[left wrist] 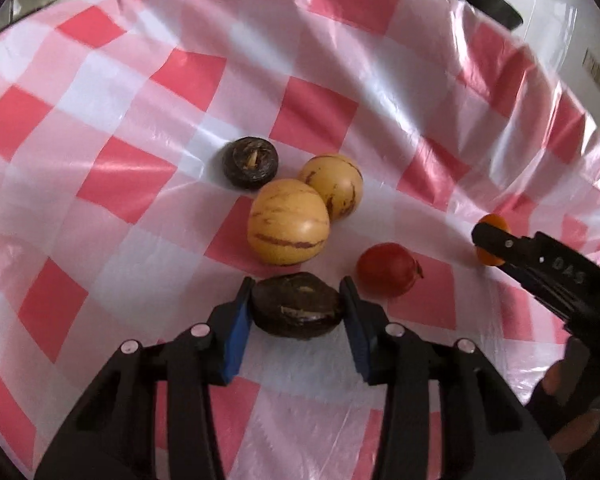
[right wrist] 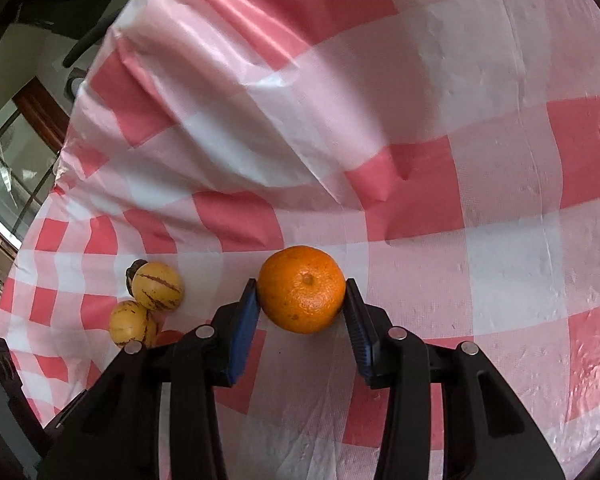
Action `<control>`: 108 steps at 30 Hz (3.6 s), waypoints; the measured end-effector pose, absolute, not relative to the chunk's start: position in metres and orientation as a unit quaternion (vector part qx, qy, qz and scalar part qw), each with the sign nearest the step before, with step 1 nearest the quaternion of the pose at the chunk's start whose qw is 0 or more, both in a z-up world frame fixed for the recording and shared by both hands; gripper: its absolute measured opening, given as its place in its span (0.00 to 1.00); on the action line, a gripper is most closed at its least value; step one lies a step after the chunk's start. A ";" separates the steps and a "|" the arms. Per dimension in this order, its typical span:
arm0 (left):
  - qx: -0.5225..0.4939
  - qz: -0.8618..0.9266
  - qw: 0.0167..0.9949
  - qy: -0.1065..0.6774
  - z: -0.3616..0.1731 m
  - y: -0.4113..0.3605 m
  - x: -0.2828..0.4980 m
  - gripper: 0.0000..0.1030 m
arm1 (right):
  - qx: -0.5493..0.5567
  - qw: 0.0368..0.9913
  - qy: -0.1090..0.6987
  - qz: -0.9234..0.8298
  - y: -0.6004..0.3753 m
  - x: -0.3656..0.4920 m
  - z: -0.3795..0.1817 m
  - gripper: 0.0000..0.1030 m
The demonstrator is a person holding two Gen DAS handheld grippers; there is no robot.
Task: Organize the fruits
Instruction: 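Grasp another orange with the right tool while the left tool grasps a dark passion fruit, then carry the passion fruit and orange over the white box, then open both tools to drop the passion fruit and orange into the box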
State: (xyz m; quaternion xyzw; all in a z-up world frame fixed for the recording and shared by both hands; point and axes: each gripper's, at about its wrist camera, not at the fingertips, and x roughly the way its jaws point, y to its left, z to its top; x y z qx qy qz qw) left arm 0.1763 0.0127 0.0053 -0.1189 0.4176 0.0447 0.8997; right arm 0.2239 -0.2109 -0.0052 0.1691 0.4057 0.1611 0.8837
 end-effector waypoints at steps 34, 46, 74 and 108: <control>-0.104 0.047 0.924 0.365 0.030 0.084 -0.106 0.42 | 0.106 0.872 0.407 0.251 -0.110 -0.056 0.011 0.41; -0.097 0.075 0.922 0.368 0.021 0.131 -0.161 0.42 | 0.027 0.863 0.401 0.306 -0.048 -0.118 0.013 0.41; -0.128 0.156 0.917 0.344 0.003 0.232 -0.315 0.42 | -0.132 0.784 0.373 0.478 0.083 -0.244 0.005 0.41; -0.184 0.261 0.768 0.555 -0.149 0.310 -0.370 0.46 | -0.418 0.551 0.456 0.560 0.203 -0.371 -0.160 0.43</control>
